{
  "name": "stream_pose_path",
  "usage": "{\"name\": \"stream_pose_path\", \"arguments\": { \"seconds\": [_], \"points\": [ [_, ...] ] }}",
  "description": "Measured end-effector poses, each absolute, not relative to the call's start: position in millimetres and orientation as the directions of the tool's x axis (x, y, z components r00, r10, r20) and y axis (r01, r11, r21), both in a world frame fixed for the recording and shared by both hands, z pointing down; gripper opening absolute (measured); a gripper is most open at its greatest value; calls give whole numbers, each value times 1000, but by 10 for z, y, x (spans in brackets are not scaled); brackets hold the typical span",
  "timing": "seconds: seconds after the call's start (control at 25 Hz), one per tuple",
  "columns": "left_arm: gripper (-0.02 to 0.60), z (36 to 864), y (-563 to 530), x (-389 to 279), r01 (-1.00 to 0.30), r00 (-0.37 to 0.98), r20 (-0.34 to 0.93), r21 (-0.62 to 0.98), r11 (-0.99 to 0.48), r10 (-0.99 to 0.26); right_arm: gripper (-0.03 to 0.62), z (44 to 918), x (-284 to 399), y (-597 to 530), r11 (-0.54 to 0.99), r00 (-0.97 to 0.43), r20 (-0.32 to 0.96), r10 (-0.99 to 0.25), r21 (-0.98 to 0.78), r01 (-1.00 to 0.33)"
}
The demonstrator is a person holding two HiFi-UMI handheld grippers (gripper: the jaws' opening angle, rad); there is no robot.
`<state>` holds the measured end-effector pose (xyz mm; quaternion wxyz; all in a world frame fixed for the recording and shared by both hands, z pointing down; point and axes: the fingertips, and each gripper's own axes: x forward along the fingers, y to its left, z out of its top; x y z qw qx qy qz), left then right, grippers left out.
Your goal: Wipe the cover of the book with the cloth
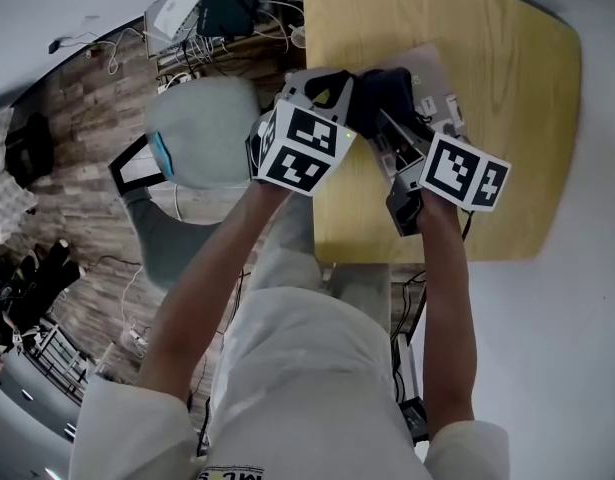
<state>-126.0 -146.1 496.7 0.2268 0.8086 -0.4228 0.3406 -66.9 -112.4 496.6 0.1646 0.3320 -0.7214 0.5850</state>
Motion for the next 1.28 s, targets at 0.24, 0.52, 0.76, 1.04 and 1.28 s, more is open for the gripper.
{"name": "stream_pose_path", "arguments": {
  "seconds": [0.24, 0.52, 0.76, 1.04, 1.28],
  "points": [
    [11, 4904, -1565, -1227, -841, 416, 736, 88, -533, -535, 104, 5015, -638, -1084, 92, -709, 647, -281, -717, -691],
    [11, 4868, -1708, -1139, -825, 431, 738, 89, -558, -519, 104, 5025, -629, -1067, 102, -703, 658, -267, -707, -700],
    [11, 5025, -1645, -1017, -789, 448, 766, 97, -607, -461, 104, 5040, -617, -1052, 110, -705, 659, -262, -706, -700],
    [10, 5031, -1592, -988, -766, 416, 783, 29, -642, -462, 104, 5036, -578, -1018, 104, -697, 664, -270, -700, -707],
    [9, 5035, -1589, -1007, -797, 395, 775, 22, -603, -493, 104, 5041, -361, -836, 87, -673, 692, -260, -678, -730]
  ]
}}
